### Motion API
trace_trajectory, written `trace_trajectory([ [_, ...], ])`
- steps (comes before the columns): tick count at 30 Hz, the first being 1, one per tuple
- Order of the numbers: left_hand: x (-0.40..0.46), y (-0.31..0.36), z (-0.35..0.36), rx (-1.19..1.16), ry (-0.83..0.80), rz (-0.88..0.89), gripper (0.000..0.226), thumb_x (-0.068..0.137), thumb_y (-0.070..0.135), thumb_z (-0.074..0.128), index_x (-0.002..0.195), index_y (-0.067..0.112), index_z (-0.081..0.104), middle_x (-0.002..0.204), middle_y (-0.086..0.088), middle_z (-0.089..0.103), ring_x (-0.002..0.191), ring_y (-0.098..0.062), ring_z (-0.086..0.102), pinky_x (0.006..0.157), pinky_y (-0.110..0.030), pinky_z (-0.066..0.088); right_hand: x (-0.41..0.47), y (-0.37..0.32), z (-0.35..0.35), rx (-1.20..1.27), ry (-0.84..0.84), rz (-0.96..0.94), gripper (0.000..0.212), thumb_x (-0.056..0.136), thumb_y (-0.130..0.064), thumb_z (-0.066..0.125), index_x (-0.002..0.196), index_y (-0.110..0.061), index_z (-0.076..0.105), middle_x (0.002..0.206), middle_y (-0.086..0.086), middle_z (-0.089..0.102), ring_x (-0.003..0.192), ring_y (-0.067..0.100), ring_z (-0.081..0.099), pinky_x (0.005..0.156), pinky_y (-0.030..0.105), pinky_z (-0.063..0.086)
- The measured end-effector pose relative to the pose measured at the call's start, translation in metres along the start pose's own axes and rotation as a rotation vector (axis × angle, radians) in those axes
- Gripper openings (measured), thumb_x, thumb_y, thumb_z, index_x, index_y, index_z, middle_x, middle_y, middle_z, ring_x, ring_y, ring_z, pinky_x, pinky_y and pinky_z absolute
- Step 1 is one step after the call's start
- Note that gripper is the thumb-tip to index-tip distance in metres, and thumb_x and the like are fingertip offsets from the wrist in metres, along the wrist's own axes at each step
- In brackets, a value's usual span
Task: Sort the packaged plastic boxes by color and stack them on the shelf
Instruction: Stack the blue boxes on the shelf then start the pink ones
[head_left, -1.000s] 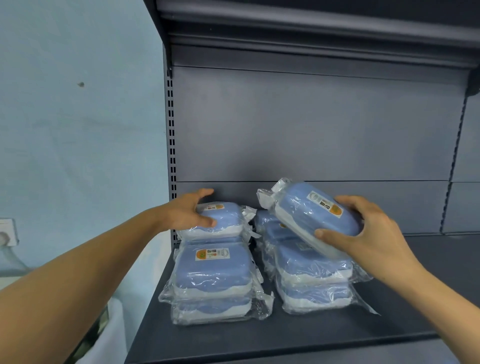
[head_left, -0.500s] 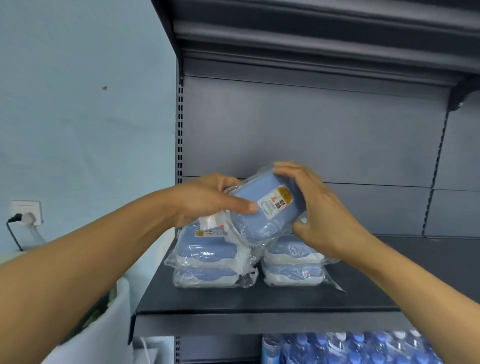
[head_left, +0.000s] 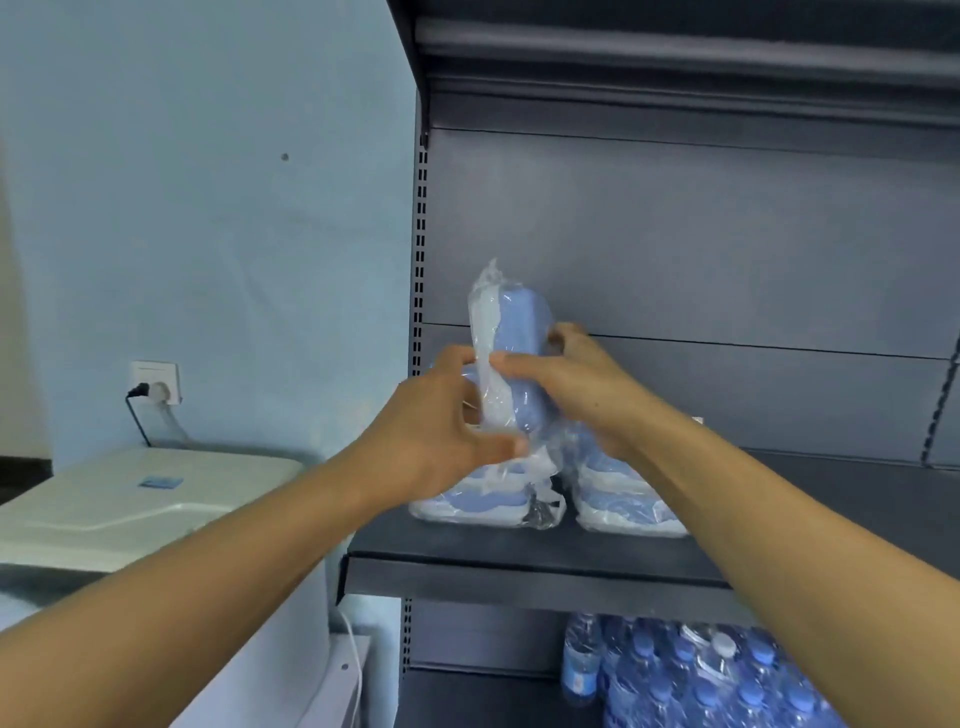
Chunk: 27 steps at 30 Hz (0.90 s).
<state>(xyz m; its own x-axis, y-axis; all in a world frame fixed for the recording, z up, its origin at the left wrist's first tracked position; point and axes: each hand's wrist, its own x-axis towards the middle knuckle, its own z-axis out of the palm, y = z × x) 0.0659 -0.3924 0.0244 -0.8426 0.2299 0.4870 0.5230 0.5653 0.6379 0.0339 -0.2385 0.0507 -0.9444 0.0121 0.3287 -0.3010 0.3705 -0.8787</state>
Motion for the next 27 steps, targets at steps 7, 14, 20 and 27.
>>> trace_trajectory([
  [7,0.007,-0.058,-0.04,0.023,0.11,-0.186,0.078,0.079,0.024,0.074,0.142,0.022,0.028,0.127,0.001,0.051,0.106,-0.014,0.051,0.086,-0.025,0.04,0.042,-0.005,-0.012,-0.485,-0.187,-0.322,0.063,0.07,-0.021,0.083,0.123,-0.022,0.049,0.121,-0.012,0.054,0.119,0.007,0.049,0.093,0.021,0.038],
  [14,0.03,-0.098,-0.009,0.022,-0.025,-0.242,0.083,0.076,0.024,0.078,0.141,0.022,0.026,0.119,0.004,0.051,0.101,-0.016,0.051,0.084,-0.024,0.042,0.08,0.019,0.018,-0.618,-0.393,-0.25,0.05,0.064,-0.021,0.085,0.106,-0.033,0.059,0.123,-0.012,0.058,0.117,0.009,0.051,0.102,0.035,0.042],
  [20,0.044,-0.108,0.017,0.009,-0.028,-0.177,0.073,0.077,0.021,0.076,0.133,0.026,0.03,0.115,0.007,0.056,0.096,-0.016,0.057,0.082,-0.028,0.048,0.076,0.039,0.021,-0.756,-0.326,-0.289,0.06,0.075,-0.033,0.078,0.129,-0.035,0.053,0.137,-0.005,0.039,0.129,0.017,0.031,0.109,0.032,0.029],
  [27,0.047,-0.113,0.026,0.101,0.045,-0.187,0.073,0.078,0.031,0.075,0.134,0.025,0.028,0.129,0.0,0.056,0.107,-0.023,0.061,0.092,-0.041,0.051,0.031,0.059,0.017,-0.813,-0.076,-0.16,0.11,0.066,-0.047,0.08,0.15,-0.032,0.01,0.149,-0.001,0.012,0.135,0.024,0.027,0.106,0.036,0.035],
])
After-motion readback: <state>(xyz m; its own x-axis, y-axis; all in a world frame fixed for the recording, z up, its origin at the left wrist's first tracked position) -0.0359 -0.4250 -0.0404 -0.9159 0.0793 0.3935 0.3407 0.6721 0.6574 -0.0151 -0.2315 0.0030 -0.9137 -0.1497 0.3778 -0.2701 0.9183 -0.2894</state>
